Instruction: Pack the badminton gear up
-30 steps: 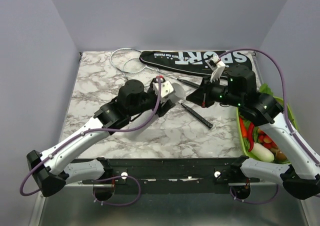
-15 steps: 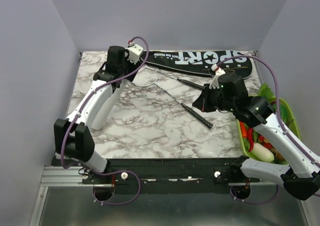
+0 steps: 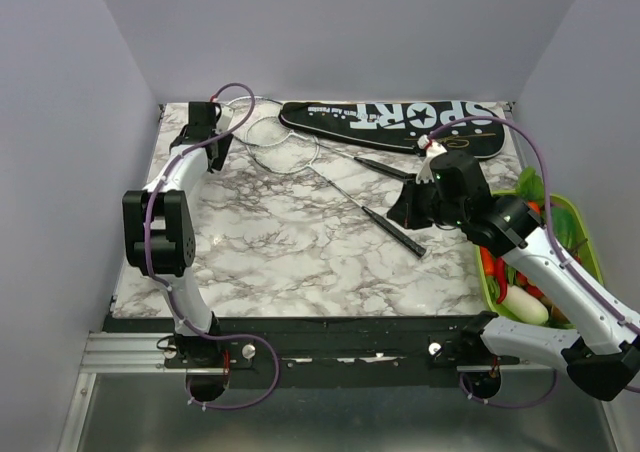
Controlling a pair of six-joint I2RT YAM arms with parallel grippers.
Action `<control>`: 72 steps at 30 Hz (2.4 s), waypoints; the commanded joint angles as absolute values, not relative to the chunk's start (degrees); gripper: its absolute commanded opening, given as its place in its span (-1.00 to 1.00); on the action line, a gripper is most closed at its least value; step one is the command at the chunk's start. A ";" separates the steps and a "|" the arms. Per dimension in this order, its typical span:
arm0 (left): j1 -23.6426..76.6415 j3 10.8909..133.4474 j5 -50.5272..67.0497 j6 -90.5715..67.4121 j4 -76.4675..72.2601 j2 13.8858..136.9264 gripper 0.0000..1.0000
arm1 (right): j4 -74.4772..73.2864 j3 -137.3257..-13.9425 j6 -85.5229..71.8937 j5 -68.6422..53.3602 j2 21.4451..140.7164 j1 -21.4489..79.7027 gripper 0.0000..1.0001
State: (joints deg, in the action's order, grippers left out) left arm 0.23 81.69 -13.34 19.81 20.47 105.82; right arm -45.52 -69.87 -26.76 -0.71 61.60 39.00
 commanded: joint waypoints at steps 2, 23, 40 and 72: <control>-2.98 82.26 -17.23 17.06 17.40 106.34 0.97 | -45.70 -68.64 -24.87 1.23 61.08 39.29 -0.58; 12.91 89.88 -5.99 8.98 29.83 89.91 0.98 | -46.14 -75.75 -25.84 8.16 75.75 35.69 0.17; 22.15 66.55 9.40 -13.18 26.11 77.09 0.97 | -35.34 -82.97 -53.94 18.19 97.73 19.79 0.29; -2.45 76.01 -7.91 -19.60 30.94 103.70 0.97 | -16.96 -99.76 -52.82 19.94 120.85 14.77 0.29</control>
